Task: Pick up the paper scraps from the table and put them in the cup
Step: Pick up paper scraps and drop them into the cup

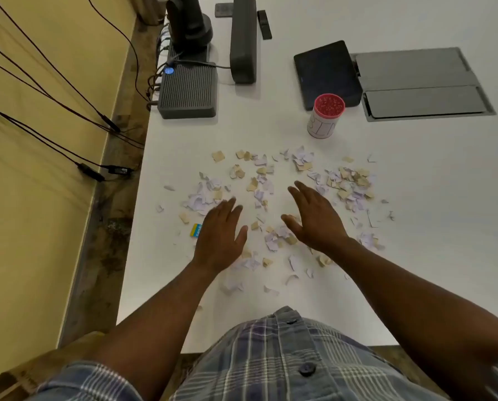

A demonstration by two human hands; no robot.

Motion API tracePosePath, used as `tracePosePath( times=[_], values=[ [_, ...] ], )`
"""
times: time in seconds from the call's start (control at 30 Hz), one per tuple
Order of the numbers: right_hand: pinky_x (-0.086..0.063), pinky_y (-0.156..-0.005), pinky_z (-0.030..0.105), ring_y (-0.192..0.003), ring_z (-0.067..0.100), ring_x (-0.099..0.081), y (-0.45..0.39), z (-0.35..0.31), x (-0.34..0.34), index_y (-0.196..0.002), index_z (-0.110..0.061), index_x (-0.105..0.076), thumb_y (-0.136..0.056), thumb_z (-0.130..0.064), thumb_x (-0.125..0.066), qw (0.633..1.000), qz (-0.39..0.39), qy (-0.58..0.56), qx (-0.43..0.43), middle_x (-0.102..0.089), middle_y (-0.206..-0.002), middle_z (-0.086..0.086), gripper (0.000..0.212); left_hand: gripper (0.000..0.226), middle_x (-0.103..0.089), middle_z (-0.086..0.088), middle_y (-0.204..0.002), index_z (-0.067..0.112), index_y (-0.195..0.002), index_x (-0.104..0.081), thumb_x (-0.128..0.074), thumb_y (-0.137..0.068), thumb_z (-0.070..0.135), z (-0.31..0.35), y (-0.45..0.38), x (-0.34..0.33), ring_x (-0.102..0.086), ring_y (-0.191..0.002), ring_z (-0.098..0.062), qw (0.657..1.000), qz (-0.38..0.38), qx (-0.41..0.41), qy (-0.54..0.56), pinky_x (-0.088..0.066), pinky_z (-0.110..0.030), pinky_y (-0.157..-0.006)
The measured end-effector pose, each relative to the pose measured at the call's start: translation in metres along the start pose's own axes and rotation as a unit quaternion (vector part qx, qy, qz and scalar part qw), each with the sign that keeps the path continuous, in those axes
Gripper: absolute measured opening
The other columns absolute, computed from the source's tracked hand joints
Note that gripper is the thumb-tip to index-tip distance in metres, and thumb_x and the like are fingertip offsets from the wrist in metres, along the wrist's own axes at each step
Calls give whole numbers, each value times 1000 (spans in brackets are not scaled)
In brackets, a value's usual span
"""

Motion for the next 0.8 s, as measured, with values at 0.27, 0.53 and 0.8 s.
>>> tracePosePath(
  times=[0.27, 0.53, 0.8],
  values=[
    [-35, -109, 41, -141, 24, -26, 22, 18, -50, -148, -27, -23, -92, -58, -41, 996, -83, 22, 1, -20, -157, 2, 67, 56, -39, -9, -149, 15, -140, -43, -52, -91, 41, -35, 39, -47, -35, -138, -27, 991, -122, 48, -23, -27, -40, -113],
    [-46, -97, 41, -137, 25, -32, 20, 34, -68, -147, -26, -23, -84, -70, -43, 989, -113, 14, -96, -24, -155, 2, 79, 86, -14, -12, -158, 31, -148, -22, -60, -78, 62, -76, 64, -52, -19, -143, -33, 968, -163, 173, -79, -30, -45, -111],
    [-52, -84, 40, -131, 30, -36, 9, -8, -89, -146, -26, -28, -95, -49, -44, 984, -166, 61, 16, -26, -152, 9, 58, 63, -29, -9, -144, 28, -141, -37, -64, -86, 39, -70, 53, -60, -36, -127, -25, 965, -183, 190, 1, -48, -36, -95]
  ],
)
Point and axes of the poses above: each hand's wrist, its own y-axis away from the middle knuckle, its own x-axis out of the back of the hand, z = x × y, the point moved 9 cm from there along -y, towards the middle knuckle
